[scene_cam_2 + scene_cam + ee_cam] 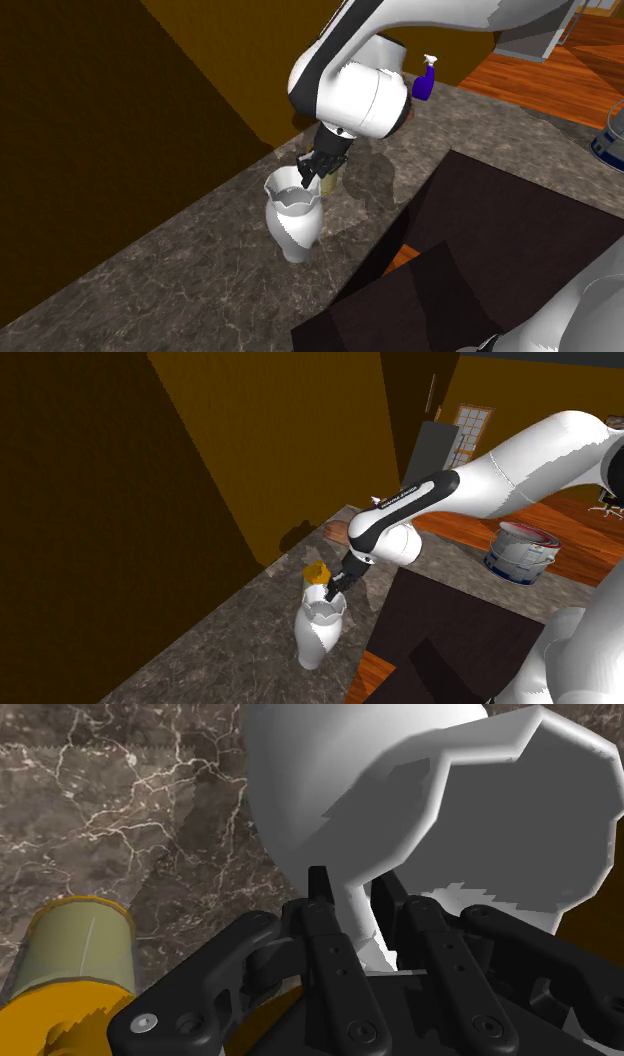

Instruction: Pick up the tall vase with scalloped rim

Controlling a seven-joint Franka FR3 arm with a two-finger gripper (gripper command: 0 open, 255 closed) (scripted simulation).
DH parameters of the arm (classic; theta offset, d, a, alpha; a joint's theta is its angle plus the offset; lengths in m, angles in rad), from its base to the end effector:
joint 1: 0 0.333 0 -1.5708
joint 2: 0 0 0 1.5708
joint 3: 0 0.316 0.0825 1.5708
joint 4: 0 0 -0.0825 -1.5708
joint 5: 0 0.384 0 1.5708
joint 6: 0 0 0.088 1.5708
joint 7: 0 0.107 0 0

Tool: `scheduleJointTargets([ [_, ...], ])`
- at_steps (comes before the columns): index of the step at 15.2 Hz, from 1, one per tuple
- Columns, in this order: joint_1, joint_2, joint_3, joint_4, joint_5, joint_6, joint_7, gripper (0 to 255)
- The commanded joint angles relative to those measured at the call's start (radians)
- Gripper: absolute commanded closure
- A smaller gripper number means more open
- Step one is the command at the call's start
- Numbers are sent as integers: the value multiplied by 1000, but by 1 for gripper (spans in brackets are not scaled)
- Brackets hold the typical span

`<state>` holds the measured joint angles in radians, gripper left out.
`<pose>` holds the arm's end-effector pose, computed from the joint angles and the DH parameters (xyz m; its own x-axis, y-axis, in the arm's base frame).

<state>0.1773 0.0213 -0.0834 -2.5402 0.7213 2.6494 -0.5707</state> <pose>0.4598 0.0253 0.2687 0.9857 0.0087 0.1684 0.0631 -0.9452 -0.3205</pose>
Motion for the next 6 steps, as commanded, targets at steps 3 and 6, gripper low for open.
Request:
scheduleJointTargets([
  [3,-5,-53,-6,0,-67,-41,64,255],
  [6,-7,-67,-6,1,-85,-54,81,255],
])
